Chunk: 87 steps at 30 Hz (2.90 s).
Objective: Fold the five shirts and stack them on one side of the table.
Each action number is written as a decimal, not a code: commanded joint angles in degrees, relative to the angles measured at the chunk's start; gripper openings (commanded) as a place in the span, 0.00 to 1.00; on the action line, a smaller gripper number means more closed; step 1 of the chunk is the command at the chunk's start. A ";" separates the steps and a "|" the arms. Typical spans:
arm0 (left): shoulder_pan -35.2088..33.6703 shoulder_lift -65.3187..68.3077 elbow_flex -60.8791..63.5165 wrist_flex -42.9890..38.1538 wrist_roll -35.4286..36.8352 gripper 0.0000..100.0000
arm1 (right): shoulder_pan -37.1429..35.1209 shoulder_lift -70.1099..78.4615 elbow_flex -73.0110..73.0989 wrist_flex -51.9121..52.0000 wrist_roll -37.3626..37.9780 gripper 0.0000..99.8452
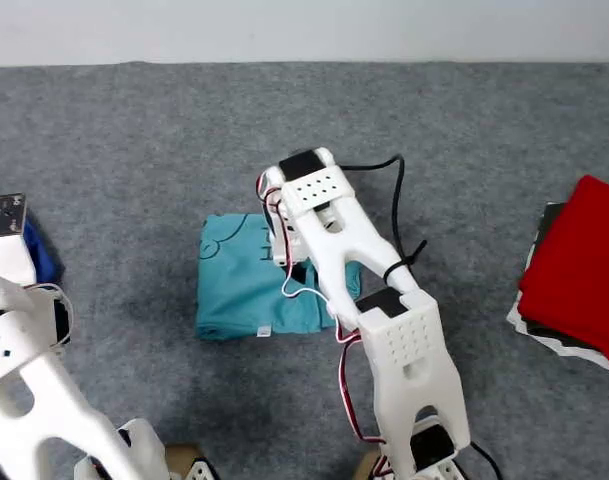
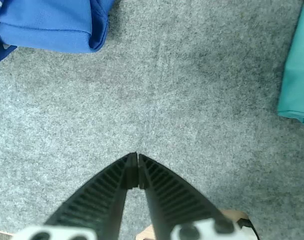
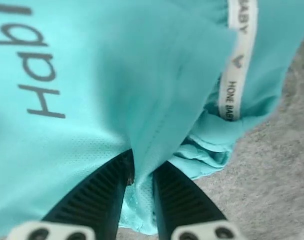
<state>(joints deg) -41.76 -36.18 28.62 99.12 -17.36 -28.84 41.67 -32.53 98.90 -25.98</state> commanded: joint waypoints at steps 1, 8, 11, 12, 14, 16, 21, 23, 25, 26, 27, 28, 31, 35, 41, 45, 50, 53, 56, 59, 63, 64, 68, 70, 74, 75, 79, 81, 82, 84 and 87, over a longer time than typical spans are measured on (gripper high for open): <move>0.35 -1.32 -0.31 1.23 -0.09 0.00 | 1.54 -3.65 -3.25 0.84 0.53 0.01; 0.35 -1.32 -0.40 1.32 -0.35 0.00 | 1.80 -6.29 -3.87 1.71 4.04 0.01; 0.35 -1.32 -0.40 1.32 -0.44 0.00 | 3.03 -9.45 -3.87 2.42 5.89 0.01; 0.35 -1.32 -0.40 1.32 -0.44 0.00 | 3.65 -10.24 -3.87 2.51 6.68 0.01; 0.35 -1.32 -0.40 1.32 -0.44 0.00 | 5.05 -11.56 -3.87 2.51 8.88 0.01; 0.35 -1.32 -0.40 1.32 -0.35 0.00 | 6.55 -12.09 -3.87 2.24 11.43 0.01; 0.35 -1.32 -0.40 1.32 -0.18 0.00 | 10.77 -9.19 -3.87 1.98 14.51 0.01; 0.35 -1.32 -0.40 1.32 -0.18 0.00 | 12.09 -7.52 -3.87 1.98 14.68 0.01; 0.35 -1.32 -0.40 1.32 -0.18 0.00 | 12.70 -6.55 -3.87 2.15 16.18 0.01; 0.35 -1.32 -0.31 1.32 -0.18 0.00 | 12.70 -6.29 -3.87 2.07 16.88 0.01; 0.35 -1.32 -0.31 1.32 -0.18 0.00 | 12.53 -6.20 -3.87 1.98 17.41 0.01; 0.35 -1.32 -0.31 1.32 -0.18 0.00 | 12.35 -6.20 -3.87 1.98 17.49 0.02; 0.35 -1.32 -0.22 1.32 -0.18 0.00 | 11.56 -6.29 -3.87 2.95 15.65 0.12; 0.35 -1.32 -0.13 1.32 -0.18 0.00 | 10.77 -8.84 -3.96 3.47 13.71 0.29; 0.35 -1.32 -0.13 1.32 -0.18 0.00 | 6.73 -15.87 -3.60 3.65 13.71 0.22; 0.26 -1.32 -0.13 1.32 -0.18 0.00 | 4.18 -16.40 -3.52 3.65 13.71 0.01; 0.09 -1.32 -0.31 1.32 -0.18 0.00 | 2.24 -16.13 -2.37 3.74 13.54 0.01; 0.09 -1.32 -0.13 1.32 -0.18 0.00 | -0.04 -15.43 -2.11 3.74 13.54 0.01; 0.09 -1.32 -0.04 1.32 -0.18 0.00 | -2.42 -13.85 0.44 3.74 13.63 0.01; 0.09 -1.32 -0.04 1.32 -0.18 0.00 | -3.91 -10.77 5.19 3.38 13.63 0.01; 0.09 -1.32 -0.04 1.32 -0.18 0.00 | -4.53 -4.44 9.23 1.10 13.63 0.01; 0.18 -1.32 -0.04 1.32 -0.18 0.00 | -4.35 -2.77 9.41 0.31 13.71 0.01; 0.35 -1.32 -0.04 1.32 -0.18 0.00 | -4.79 -0.48 7.65 1.27 13.71 0.01; 0.35 -1.32 -0.04 1.32 -0.18 0.00 | -5.93 -2.68 5.19 3.56 13.63 0.01; 0.35 -1.32 -0.04 1.32 -0.18 0.00 | -8.66 -10.68 4.40 3.82 13.63 0.01; 0.35 -1.32 -0.04 1.32 -0.18 0.00 | -9.71 -12.62 4.40 3.82 13.63 0.01; 0.35 -1.32 -0.04 1.32 -0.18 0.00 | -15.16 -15.60 4.40 3.82 13.36 0.01; 0.35 -1.32 -0.04 1.32 -0.18 0.00 | -17.54 -14.46 4.40 3.74 13.27 0.01; 0.35 -1.32 -0.04 1.32 -0.18 0.00 | -18.42 -13.32 4.40 3.12 13.27 0.01; 0.35 -1.32 -0.04 1.32 -0.18 0.00 | -19.30 -10.33 4.40 1.19 13.27 0.01; 0.35 -1.32 -0.04 1.32 -0.18 0.00 | -19.38 -4.18 4.40 -3.65 13.27 0.01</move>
<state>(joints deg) -41.76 -36.18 28.79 99.12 -17.36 -47.82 34.64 -25.23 98.46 -12.00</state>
